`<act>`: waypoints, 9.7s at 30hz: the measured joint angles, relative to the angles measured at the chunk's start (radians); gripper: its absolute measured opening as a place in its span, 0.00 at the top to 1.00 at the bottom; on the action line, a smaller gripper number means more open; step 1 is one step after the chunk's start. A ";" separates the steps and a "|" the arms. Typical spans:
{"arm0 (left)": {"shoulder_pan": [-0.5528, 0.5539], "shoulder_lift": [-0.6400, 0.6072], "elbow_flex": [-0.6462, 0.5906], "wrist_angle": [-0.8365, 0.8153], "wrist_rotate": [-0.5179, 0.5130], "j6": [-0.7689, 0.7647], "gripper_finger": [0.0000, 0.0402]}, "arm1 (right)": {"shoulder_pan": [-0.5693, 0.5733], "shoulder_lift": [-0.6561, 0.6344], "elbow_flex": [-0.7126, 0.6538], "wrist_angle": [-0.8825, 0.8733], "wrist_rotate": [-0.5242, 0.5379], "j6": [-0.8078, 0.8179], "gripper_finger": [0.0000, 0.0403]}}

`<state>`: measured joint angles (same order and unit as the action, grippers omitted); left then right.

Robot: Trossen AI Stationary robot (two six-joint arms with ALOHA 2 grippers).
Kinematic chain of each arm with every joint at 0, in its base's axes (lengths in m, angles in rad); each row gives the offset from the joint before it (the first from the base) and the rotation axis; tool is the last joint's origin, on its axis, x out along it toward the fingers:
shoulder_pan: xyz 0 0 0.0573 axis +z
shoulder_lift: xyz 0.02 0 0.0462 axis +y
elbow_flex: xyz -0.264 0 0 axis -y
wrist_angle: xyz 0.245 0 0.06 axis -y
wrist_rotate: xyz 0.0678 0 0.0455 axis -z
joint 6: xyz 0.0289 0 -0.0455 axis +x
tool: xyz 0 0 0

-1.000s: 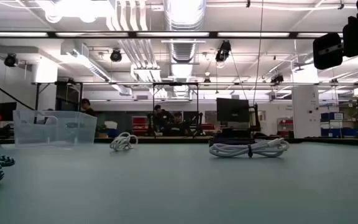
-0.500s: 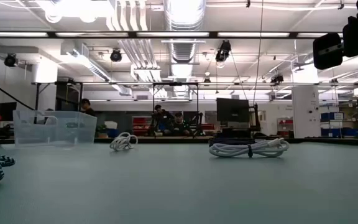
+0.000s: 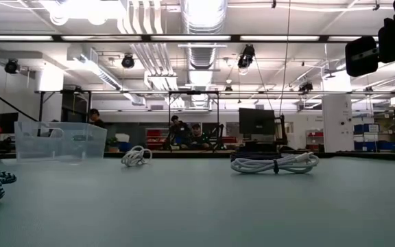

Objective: Pick and place USB-C Cables

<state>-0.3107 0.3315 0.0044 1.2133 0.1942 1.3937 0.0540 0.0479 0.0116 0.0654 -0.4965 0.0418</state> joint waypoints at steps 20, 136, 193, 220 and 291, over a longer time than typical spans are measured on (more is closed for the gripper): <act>0.000 0.000 0.000 0.000 0.000 0.000 1.00 | 0.000 0.000 0.000 0.000 0.000 0.000 0.93; -0.001 0.721 0.600 -1.332 -0.291 -2.384 1.00 | 0.000 -0.001 0.000 0.553 0.423 -0.328 0.93; -0.429 1.536 1.384 -2.271 -0.156 -2.248 1.00 | 0.000 0.001 0.000 0.512 0.448 -0.338 0.93; -0.432 1.567 1.376 -2.267 -0.285 -2.224 0.66 | 0.000 0.001 0.000 0.510 0.448 -0.329 0.93; -0.443 1.583 1.260 -2.080 -0.233 -2.225 0.95 | 0.000 0.001 0.000 0.508 0.448 -0.322 0.93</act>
<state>-0.7538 1.9148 1.2644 -0.8665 -0.0391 -0.8314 0.0539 0.0490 0.0113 0.5730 -0.0486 -0.2802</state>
